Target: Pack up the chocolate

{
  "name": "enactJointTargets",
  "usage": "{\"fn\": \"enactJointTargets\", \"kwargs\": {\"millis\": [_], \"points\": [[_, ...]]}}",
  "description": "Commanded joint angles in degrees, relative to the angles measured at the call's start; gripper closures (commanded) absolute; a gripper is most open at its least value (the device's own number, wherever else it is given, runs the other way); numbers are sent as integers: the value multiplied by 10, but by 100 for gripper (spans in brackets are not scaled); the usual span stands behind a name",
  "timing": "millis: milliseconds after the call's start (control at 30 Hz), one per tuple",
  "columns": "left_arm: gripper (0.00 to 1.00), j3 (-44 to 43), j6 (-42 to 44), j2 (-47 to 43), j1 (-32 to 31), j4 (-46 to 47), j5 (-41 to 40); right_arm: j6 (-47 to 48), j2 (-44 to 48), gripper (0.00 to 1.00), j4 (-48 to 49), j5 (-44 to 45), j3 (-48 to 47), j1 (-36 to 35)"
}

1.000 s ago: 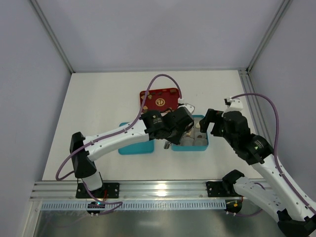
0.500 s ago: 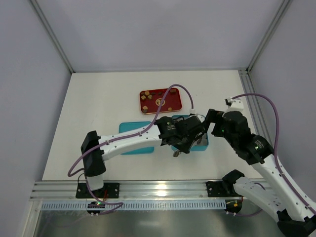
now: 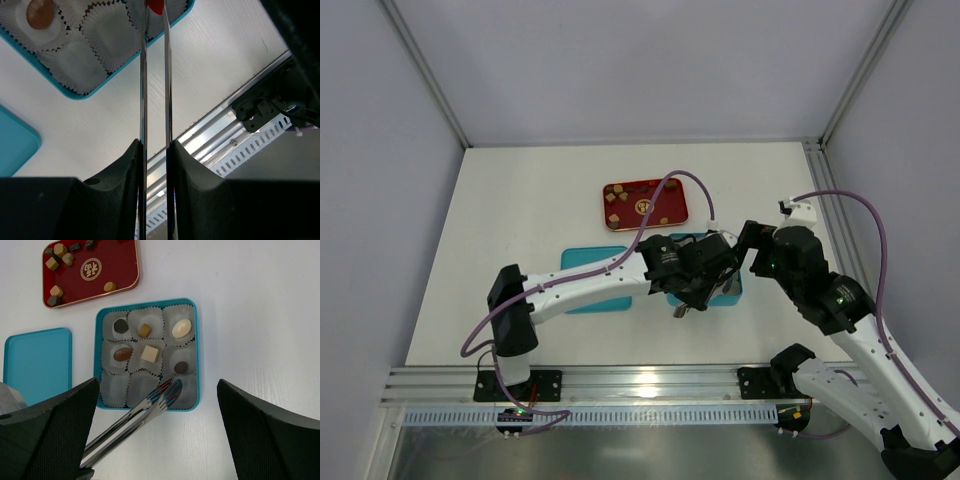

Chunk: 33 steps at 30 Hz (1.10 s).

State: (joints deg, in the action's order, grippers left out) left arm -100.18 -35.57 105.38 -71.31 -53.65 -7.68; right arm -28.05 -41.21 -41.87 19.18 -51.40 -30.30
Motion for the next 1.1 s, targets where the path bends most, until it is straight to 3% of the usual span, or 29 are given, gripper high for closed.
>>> {"fn": "enactJointTargets", "kwargs": {"millis": [0, 1067], "points": [[74, -24, 6, 4, -4, 16, 4, 1, 4, 0, 20, -11, 2, -3], [65, -34, 15, 7, -5, 8, -9, 0, 6, 0, 23, -13, 6, 0]]}}
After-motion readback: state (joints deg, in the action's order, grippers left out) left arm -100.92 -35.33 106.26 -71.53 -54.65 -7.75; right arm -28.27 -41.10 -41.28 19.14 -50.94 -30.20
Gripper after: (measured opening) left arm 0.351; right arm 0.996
